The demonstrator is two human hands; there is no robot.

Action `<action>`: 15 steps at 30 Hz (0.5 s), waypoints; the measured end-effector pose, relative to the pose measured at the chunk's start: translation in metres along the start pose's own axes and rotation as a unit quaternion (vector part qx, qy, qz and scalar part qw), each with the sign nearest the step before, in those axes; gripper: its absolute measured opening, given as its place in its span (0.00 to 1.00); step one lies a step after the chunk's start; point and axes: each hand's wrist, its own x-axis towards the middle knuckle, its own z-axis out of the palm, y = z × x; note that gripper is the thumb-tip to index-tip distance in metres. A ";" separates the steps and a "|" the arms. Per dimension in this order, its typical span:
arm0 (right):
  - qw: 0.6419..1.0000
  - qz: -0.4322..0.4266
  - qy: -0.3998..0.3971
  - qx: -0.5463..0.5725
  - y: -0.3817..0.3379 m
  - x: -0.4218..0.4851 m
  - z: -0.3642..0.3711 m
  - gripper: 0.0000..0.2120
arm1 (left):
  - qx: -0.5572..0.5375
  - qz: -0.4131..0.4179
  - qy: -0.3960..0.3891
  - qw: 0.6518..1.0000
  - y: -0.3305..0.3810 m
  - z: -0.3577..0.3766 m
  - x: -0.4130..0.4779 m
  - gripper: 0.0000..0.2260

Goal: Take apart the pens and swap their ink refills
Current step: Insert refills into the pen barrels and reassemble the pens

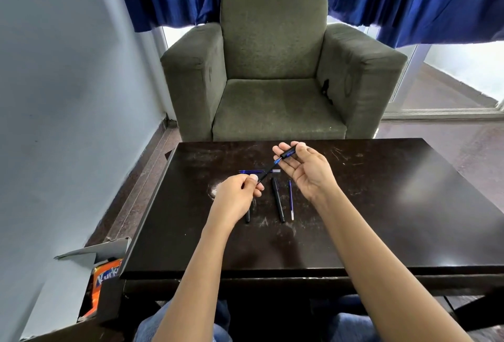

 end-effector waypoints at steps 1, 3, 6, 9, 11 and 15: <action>1.000 0.000 -0.010 -0.001 0.001 0.000 0.000 0.08 | 0.002 0.002 0.000 1.000 0.000 0.000 0.000 0.16; 0.999 0.008 -0.035 -0.013 0.004 -0.001 0.002 0.08 | 0.004 0.004 0.000 1.000 -0.001 0.000 0.000 0.17; 0.995 0.030 -0.076 -0.063 0.012 -0.007 0.008 0.09 | -0.004 0.002 0.006 1.000 -0.001 0.001 0.001 0.17; 0.992 0.040 -0.084 -0.086 0.021 -0.011 0.014 0.10 | 0.002 0.004 0.028 1.000 0.000 0.002 0.000 0.17; 0.992 0.033 -0.074 -0.097 0.025 -0.012 0.016 0.10 | 0.017 0.010 0.043 0.999 -0.001 0.003 -0.001 0.16; 0.986 0.008 -0.060 -0.156 0.030 -0.011 0.015 0.10 | 0.054 0.027 0.065 0.996 -0.004 0.006 -0.002 0.15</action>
